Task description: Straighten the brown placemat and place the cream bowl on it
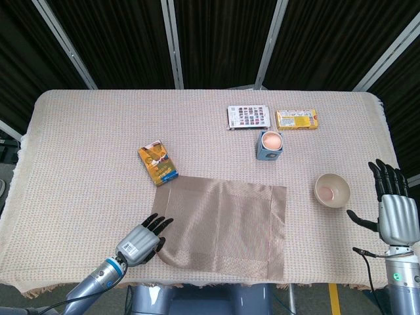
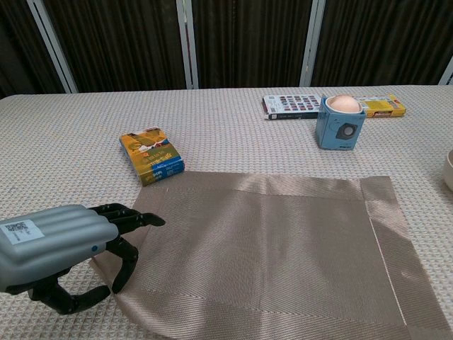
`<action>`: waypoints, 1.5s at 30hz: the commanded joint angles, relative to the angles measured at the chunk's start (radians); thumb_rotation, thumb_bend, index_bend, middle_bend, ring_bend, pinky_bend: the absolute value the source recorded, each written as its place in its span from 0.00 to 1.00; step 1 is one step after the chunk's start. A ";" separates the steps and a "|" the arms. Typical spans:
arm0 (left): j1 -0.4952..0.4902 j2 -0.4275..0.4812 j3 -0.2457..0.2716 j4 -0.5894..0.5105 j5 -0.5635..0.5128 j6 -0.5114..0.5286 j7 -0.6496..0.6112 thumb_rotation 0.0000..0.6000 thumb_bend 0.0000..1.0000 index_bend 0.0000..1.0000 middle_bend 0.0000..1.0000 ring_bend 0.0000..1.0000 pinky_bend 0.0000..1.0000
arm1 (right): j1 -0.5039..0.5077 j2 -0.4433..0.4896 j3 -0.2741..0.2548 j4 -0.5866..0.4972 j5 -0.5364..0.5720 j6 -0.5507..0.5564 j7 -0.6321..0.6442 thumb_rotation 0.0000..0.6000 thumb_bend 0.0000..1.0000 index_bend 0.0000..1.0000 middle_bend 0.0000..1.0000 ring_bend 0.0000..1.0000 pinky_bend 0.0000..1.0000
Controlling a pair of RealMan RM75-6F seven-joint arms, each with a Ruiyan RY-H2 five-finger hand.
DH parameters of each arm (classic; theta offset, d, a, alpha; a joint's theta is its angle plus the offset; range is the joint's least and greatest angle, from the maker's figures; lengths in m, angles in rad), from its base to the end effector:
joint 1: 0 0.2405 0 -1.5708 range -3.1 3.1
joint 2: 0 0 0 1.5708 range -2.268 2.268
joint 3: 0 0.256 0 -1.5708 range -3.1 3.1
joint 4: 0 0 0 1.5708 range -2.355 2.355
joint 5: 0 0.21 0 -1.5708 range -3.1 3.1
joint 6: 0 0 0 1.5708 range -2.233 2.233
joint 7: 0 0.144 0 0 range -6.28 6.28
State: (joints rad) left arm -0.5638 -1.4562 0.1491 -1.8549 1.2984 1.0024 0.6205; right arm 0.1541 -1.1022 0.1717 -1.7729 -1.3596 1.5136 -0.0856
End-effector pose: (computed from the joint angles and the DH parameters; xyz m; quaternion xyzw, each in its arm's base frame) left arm -0.1634 0.1899 -0.0332 -0.8531 -0.3367 -0.2685 0.2946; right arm -0.2720 -0.2204 0.1778 0.5303 -0.3791 0.4478 0.6120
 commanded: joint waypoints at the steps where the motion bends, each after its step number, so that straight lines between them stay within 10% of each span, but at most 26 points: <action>1: 0.006 0.003 0.012 -0.019 0.000 -0.004 0.005 1.00 0.45 0.63 0.00 0.00 0.00 | -0.001 0.000 0.001 -0.001 -0.001 0.001 -0.002 1.00 0.00 0.00 0.00 0.00 0.00; 20: 0.022 -0.002 0.032 -0.061 -0.001 -0.016 -0.001 1.00 0.38 0.56 0.00 0.00 0.00 | -0.005 -0.001 0.004 -0.004 -0.007 -0.002 -0.008 1.00 0.00 0.00 0.00 0.00 0.00; 24: 0.022 0.008 0.035 -0.072 0.002 -0.025 -0.025 1.00 0.05 0.21 0.00 0.00 0.00 | -0.006 -0.002 0.004 -0.005 -0.009 -0.001 -0.010 1.00 0.00 0.00 0.00 0.00 0.00; 27: 0.016 0.023 0.039 -0.083 0.007 -0.041 -0.046 1.00 0.00 0.00 0.00 0.00 0.00 | -0.006 -0.001 0.004 -0.006 -0.010 -0.001 -0.011 1.00 0.00 0.00 0.00 0.00 0.00; 45: 0.067 0.175 -0.087 -0.051 0.113 0.183 -0.239 1.00 0.00 0.00 0.00 0.00 0.00 | -0.008 -0.004 -0.002 -0.013 -0.017 -0.005 -0.031 1.00 0.00 0.00 0.00 0.00 0.00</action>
State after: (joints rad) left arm -0.5134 -1.3014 0.0950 -1.9344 1.4058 1.1397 0.4034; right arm 0.1458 -1.1051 0.1700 -1.7857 -1.3767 1.5097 -0.1144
